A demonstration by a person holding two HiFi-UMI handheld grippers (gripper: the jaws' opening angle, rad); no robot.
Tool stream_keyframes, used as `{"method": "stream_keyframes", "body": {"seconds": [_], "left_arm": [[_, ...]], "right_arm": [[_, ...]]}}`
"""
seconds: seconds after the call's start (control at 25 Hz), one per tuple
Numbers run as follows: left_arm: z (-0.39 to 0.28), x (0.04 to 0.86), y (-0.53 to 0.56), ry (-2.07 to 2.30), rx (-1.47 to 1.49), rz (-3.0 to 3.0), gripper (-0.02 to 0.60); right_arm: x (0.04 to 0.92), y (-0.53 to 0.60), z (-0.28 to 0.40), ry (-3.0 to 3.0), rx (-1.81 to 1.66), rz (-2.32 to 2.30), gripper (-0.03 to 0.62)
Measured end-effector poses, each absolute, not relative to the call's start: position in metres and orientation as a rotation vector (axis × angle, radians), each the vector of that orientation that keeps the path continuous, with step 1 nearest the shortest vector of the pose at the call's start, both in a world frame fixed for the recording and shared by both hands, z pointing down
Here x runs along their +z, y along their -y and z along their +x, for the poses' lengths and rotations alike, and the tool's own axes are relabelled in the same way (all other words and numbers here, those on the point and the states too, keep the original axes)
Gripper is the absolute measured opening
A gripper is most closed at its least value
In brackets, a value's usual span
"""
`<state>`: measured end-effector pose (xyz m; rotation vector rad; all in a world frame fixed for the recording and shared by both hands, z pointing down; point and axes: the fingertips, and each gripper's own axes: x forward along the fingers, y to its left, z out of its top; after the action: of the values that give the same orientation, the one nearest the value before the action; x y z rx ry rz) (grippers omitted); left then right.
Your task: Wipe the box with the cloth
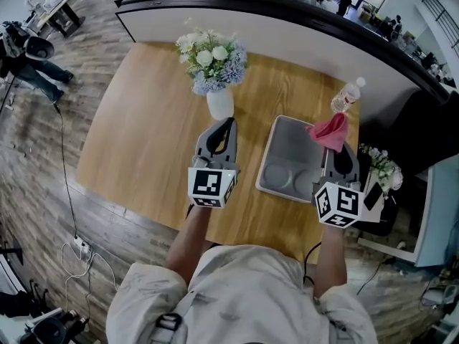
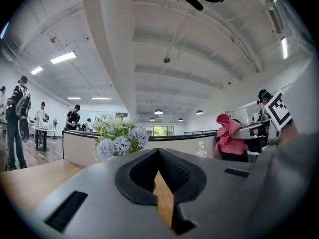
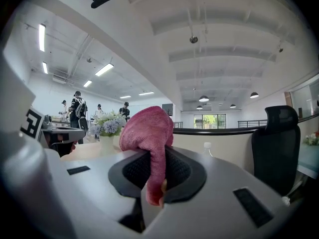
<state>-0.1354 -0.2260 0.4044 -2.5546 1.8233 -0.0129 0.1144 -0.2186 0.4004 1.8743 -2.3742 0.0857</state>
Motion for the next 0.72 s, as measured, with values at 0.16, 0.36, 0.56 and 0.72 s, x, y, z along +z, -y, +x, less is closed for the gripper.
{"method": "stream_keyframes", "body": {"seconds": [0.16, 0.36, 0.56, 0.72], "left_arm": [[-0.132, 0.408, 0.230, -1.788, 0.012, -2.564, 0.009], [-0.129, 0.408, 0.233, -1.753, 0.035, -2.550, 0.009], [-0.132, 0.416, 0.238, -1.772, 0.026, -2.555, 0.009], [-0.134, 0.422, 0.241, -1.780, 0.015, -2.559, 0.009]], "right_arm": [[0.410, 0.225, 0.112, 2.363, 0.117, 1.868, 0.063], [0.423, 0.237, 0.104, 2.346, 0.193, 1.835, 0.063], [0.440, 0.253, 0.085, 2.345, 0.306, 1.757, 0.063], [0.453, 0.265, 0.071, 2.334, 0.375, 1.698, 0.063]]}}
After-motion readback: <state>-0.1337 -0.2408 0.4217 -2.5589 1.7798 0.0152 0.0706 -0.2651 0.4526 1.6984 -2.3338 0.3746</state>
